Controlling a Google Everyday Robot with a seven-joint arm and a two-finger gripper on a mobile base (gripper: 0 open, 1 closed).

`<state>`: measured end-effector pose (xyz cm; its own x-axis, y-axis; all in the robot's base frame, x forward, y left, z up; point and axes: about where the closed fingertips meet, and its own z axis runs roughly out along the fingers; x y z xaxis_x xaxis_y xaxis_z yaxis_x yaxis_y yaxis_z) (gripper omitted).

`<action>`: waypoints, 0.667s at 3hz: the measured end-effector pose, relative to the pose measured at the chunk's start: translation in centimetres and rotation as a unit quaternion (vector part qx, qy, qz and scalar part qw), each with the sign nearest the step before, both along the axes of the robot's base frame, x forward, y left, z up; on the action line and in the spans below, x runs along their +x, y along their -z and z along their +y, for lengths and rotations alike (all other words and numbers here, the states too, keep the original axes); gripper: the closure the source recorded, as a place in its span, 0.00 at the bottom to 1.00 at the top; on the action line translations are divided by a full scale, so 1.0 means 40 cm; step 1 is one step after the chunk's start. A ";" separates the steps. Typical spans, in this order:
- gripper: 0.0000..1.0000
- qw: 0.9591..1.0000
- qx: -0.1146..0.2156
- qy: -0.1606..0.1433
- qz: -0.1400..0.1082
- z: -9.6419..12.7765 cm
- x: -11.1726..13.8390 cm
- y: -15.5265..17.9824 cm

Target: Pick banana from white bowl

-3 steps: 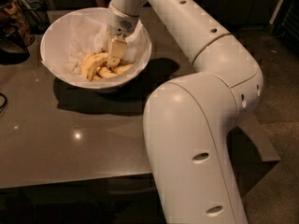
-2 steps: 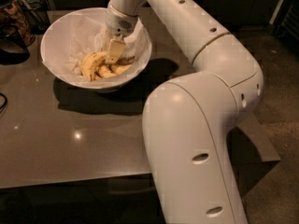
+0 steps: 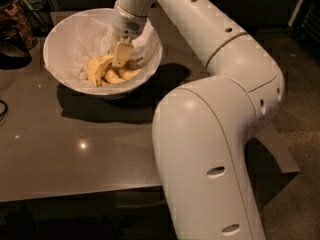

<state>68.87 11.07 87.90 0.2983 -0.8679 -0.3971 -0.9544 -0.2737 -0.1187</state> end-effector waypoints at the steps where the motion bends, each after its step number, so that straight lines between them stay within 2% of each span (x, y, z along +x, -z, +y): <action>1: 1.00 1.000 0.000 0.000 0.000 0.000 0.000 0.000; 2: 1.00 0.999 0.018 0.002 -0.029 -0.002 -0.018 -0.065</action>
Offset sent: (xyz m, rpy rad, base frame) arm -0.0369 -0.0130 0.0669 0.0699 -0.1273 0.0003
